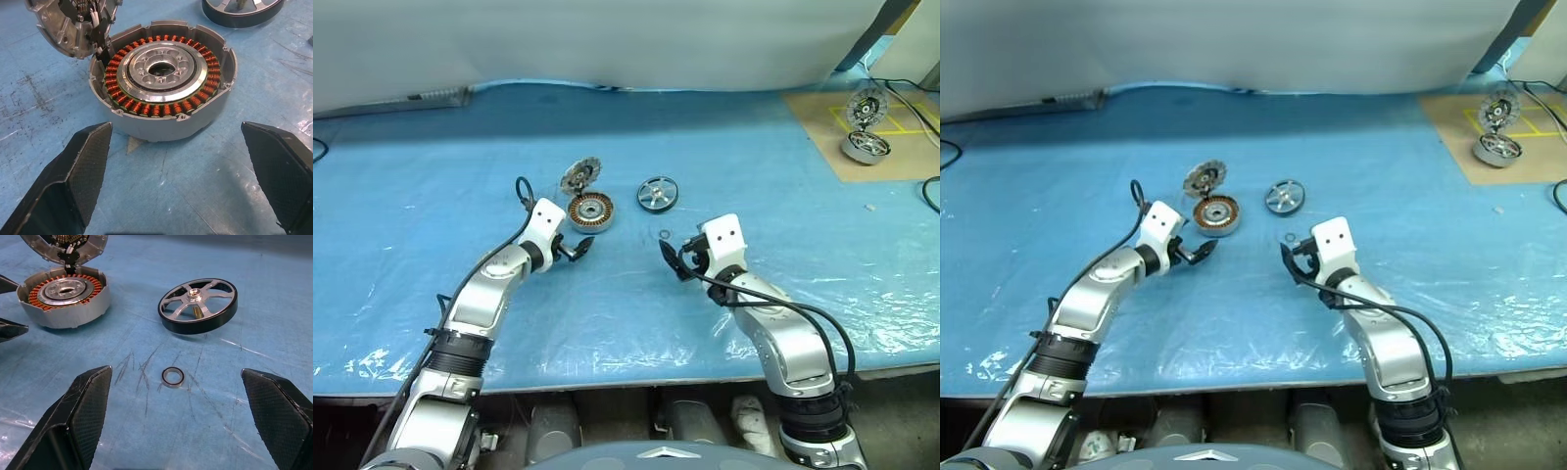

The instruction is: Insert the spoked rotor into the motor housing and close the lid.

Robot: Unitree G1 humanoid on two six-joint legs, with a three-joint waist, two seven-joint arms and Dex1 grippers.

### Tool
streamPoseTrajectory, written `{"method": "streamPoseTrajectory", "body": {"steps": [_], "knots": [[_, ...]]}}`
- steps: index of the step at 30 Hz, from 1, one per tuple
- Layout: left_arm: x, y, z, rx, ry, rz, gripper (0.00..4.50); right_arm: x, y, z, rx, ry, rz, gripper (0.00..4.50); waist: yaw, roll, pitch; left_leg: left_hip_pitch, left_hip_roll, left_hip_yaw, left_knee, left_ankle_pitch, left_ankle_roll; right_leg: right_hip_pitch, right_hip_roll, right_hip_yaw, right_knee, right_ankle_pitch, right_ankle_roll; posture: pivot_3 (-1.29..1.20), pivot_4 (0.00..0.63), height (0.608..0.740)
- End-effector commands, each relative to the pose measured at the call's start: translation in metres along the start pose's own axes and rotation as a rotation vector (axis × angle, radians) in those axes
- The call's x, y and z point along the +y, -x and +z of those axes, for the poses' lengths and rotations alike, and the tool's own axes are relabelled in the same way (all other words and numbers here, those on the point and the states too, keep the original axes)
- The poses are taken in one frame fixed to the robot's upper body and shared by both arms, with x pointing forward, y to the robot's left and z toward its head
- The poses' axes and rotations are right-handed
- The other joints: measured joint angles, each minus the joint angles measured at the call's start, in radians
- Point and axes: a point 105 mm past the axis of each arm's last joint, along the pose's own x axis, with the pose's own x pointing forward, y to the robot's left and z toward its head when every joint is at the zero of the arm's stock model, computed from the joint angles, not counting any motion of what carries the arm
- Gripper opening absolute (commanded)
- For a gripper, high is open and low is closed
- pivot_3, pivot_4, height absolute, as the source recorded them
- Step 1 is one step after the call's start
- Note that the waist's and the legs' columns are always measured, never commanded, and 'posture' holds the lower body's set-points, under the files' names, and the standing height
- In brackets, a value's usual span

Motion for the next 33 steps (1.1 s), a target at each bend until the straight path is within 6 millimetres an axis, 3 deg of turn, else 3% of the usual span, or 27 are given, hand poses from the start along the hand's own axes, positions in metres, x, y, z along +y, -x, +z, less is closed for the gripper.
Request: {"method": "streamPoseTrajectory", "body": {"steps": [1, 33], "knots": [[0.0036, 0.002, 0.0125, -0.039, -0.02, 0.011, 4.5, 0.0054, 0.0022, 0.0152, -0.08, -0.01, 0.028, 4.49, 0.0, 0.0, 0.0, 0.0, 0.0, 0.0, 0.0, 0.0, 0.0, 0.0, 0.0, 0.0, 0.0, 0.0, 0.0, 0.0, 0.15, 0.74], [-0.0025, 0.0064, 0.0223, -0.055, -0.063, -0.086, 4.5, 0.0057, 0.0012, 0.0151, -0.082, 0.003, 0.042, 4.49, 0.0, 0.0, 0.0, 0.0, 0.0, 0.0, 0.0, 0.0, 0.0, 0.0, 0.0, 0.0, 0.0, 0.0, 0.0, 0.0, 0.15, 0.74]]}}
